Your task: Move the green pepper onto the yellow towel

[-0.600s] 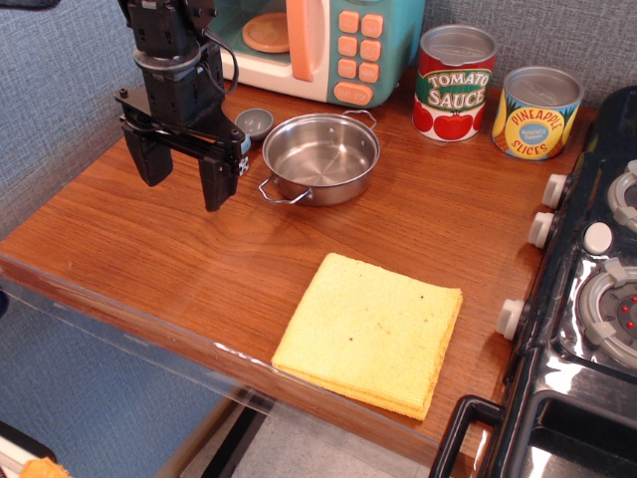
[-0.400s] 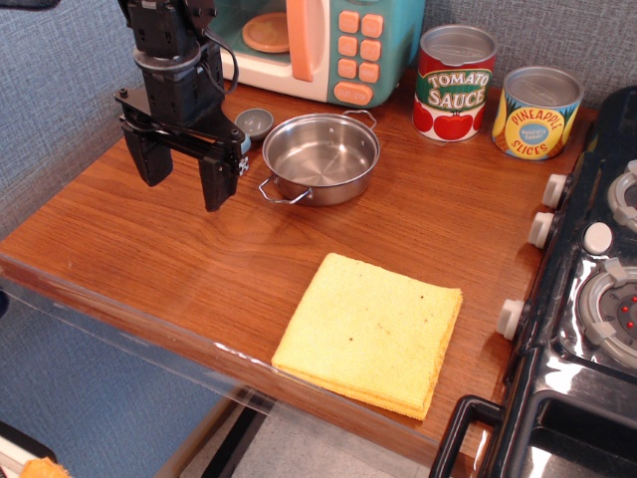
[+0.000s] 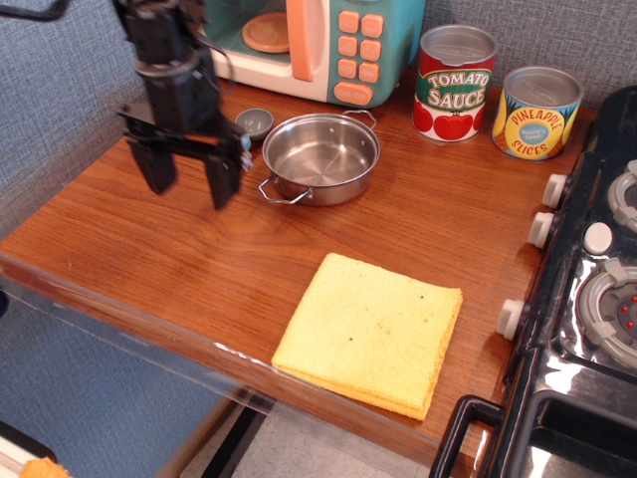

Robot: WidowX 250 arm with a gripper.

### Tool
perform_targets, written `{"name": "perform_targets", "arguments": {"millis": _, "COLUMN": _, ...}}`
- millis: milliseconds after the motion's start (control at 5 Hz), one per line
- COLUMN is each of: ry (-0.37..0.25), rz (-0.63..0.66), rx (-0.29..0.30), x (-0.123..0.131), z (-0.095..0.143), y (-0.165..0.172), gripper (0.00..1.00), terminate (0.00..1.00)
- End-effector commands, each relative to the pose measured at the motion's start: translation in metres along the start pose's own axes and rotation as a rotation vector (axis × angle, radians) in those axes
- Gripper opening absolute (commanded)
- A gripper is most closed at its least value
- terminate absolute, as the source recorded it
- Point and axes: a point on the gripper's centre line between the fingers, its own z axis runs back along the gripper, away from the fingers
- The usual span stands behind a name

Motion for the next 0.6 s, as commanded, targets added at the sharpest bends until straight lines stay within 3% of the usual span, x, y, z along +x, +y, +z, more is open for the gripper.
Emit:
{"name": "perform_targets", "arguments": {"millis": 0, "ry": -0.103, "rz": 0.233, "rx": 0.106, "x": 0.090, "z": 0.032, "y": 0.073, "gripper": 1.00, "terminate": 0.00}}
{"name": "perform_targets", "arguments": {"millis": 200, "ry": -0.113, "rz": 0.317, "rx": 0.154, "x": 0.127, "z": 0.039, "y": 0.103, "gripper": 1.00, "terminate": 0.00}}
{"name": "perform_targets", "arguments": {"millis": 400, "ry": -0.100, "rz": 0.347, "rx": 0.168, "x": 0.141, "z": 0.040, "y": 0.114, "gripper": 1.00, "terminate": 0.00}}
